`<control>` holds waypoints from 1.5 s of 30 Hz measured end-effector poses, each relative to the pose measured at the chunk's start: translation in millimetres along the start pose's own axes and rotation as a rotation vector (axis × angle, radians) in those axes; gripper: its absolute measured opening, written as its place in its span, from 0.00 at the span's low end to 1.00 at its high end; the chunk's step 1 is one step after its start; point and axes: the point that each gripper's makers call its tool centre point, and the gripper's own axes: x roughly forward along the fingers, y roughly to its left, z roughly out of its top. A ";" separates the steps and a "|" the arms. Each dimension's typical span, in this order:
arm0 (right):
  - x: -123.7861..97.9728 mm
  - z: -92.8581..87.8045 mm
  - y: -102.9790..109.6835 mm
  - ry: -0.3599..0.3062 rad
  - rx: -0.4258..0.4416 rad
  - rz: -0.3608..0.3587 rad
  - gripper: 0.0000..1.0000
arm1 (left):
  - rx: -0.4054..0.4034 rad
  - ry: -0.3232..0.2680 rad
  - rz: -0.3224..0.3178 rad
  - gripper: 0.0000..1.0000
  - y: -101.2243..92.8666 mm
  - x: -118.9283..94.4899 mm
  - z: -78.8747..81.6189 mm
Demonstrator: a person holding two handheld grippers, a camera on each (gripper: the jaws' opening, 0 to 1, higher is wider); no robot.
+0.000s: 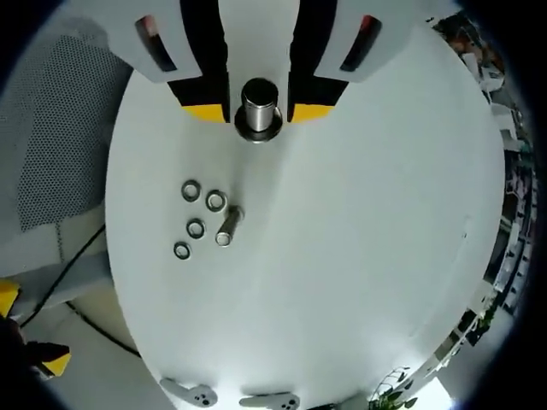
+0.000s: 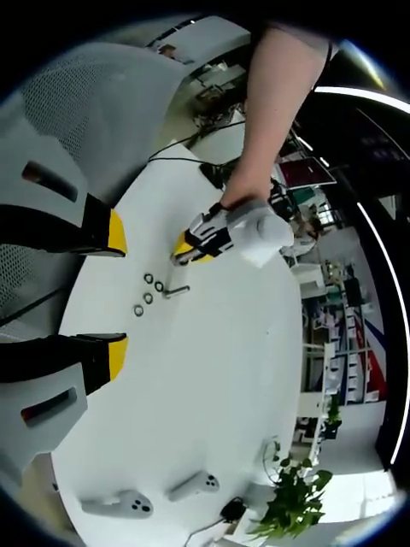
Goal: Place the washer onto the threaded stud by aligning its center hole with the stud, sliding it down to the base, and recovering from edge contact or off-axis alignment until the washer reaches the visible bottom stop.
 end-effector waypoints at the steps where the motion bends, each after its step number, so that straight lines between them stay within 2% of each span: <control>1: 0.2 0.0 0.1 0.000 -0.003 0.000 0.38 | -0.016 -0.015 0.009 0.24 1.8 -3.6 1.1; 6: 0.4 0.4 1.7 0.000 -0.007 0.008 0.38 | -0.071 -0.059 0.039 0.25 6.1 -16.7 1.9; 9: 0.3 1.4 2.9 -0.004 -0.009 0.015 0.37 | -0.080 -0.048 0.056 0.25 8.9 -21.2 -4.9; 10: 0.3 1.8 3.4 -0.005 -0.011 0.017 0.37 | -0.103 -0.056 0.056 0.25 8.1 -24.6 -5.9; 13: 0.0 2.0 4.3 -0.007 -0.014 0.019 0.38 | -0.102 -0.074 0.079 0.26 3.8 -35.1 -7.6; 15: 0.0 2.1 4.1 -0.008 -0.013 0.019 0.38 | -0.059 -0.050 0.108 0.25 1.9 -39.8 -14.5; 17: 0.0 1.9 3.9 -0.006 -0.021 0.018 0.38 | -0.058 -0.053 0.108 0.25 -4.1 -43.9 -19.6; 22: 0.5 1.2 4.6 -0.002 -0.028 0.019 0.38 | -0.138 -0.085 0.152 0.25 -2.3 -60.7 -33.6; 24: -0.1 1.3 4.6 -0.003 -0.026 0.017 0.38 | -0.222 -0.134 0.152 0.26 -4.1 -65.7 -35.7; 27: 0.0 1.2 4.1 -0.003 -0.030 0.014 0.38 | -0.301 -0.221 0.161 0.27 -11.0 -74.7 -34.7; 32: -0.2 1.0 3.9 0.000 -0.037 0.011 0.38 | -0.343 -0.283 0.173 0.28 -23.8 -85.0 -43.6; 34: -1.8 8.4 7.7 -0.042 -0.018 0.032 0.38 | -0.381 -0.327 0.175 0.28 -25.2 -89.0 -44.4; 36: -5.3 13.0 3.1 -0.070 -0.007 0.011 0.37 | -0.405 -0.359 0.176 0.28 -27.7 -92.6 -48.3; 38: -3.1 9.4 3.2 -0.050 -0.003 0.011 0.37 | -0.401 -0.387 0.182 0.28 -30.2 -92.9 -52.4; 39: -1.0 2.9 4.2 -0.010 -0.023 0.014 0.38 | -0.415 -0.388 0.184 0.28 -30.1 -91.2 -57.3; 41: 1.0 -3.7 4.4 0.025 -0.040 0.010 0.38 | -0.451 -0.400 0.164 0.29 -34.0 -89.7 -60.9; 45: -0.7 -2.1 1.1 0.013 -0.015 -0.003 0.38 | -0.478 -0.456 0.161 0.29 -40.9 -98.2 -65.9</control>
